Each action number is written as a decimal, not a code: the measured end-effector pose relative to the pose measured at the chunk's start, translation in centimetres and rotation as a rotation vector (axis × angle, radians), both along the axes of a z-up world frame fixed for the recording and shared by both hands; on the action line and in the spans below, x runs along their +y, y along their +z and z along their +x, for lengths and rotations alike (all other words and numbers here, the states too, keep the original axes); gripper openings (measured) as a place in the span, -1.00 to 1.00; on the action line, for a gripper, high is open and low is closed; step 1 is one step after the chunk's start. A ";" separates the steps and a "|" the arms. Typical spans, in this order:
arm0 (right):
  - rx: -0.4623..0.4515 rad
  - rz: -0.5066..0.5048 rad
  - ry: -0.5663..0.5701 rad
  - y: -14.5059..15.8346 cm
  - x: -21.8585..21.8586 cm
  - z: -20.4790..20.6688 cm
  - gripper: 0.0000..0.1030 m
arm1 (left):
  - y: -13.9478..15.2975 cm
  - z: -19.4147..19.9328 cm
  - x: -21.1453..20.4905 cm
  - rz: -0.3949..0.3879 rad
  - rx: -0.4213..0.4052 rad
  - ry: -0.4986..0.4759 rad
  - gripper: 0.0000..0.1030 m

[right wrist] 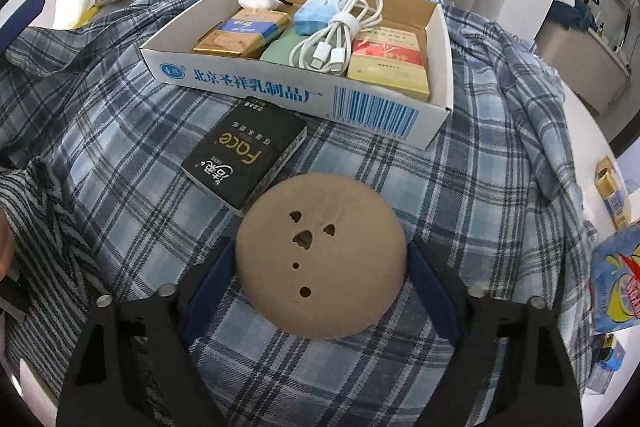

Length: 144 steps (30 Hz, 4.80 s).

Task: Organize soft objects
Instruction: 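Grasp the round beige plush cookie with the right tool and lift it, then grasp the black Face tissue pack with the left tool while the right holds the cookie, then lower the tissue pack into the box and open the left tool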

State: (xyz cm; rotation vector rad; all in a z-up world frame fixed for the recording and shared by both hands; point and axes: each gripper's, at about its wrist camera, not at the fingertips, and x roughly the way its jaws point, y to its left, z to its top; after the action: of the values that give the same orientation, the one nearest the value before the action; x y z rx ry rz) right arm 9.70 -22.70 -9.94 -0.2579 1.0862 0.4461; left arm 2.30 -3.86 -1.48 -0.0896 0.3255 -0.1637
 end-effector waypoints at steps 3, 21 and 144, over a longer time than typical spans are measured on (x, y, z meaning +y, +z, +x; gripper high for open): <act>-0.013 -0.018 0.007 0.0 0.3 -0.2 0.58 | 0.0 0.0 0.0 -0.001 -0.001 -0.002 1.00; -0.110 0.074 -0.063 1.6 -1.7 -0.7 0.49 | -0.6 0.8 -1.1 0.049 0.060 -0.026 1.00; -0.363 0.116 -0.372 8.7 -4.0 10.5 0.53 | -7.4 18.4 -3.8 0.012 0.707 -0.016 0.17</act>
State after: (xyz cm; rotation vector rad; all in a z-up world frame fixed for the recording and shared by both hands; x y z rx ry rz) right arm 20.22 -26.74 -1.29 -0.0273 0.7265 0.1197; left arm 20.74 -7.62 -8.90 -0.1315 1.0319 -0.1414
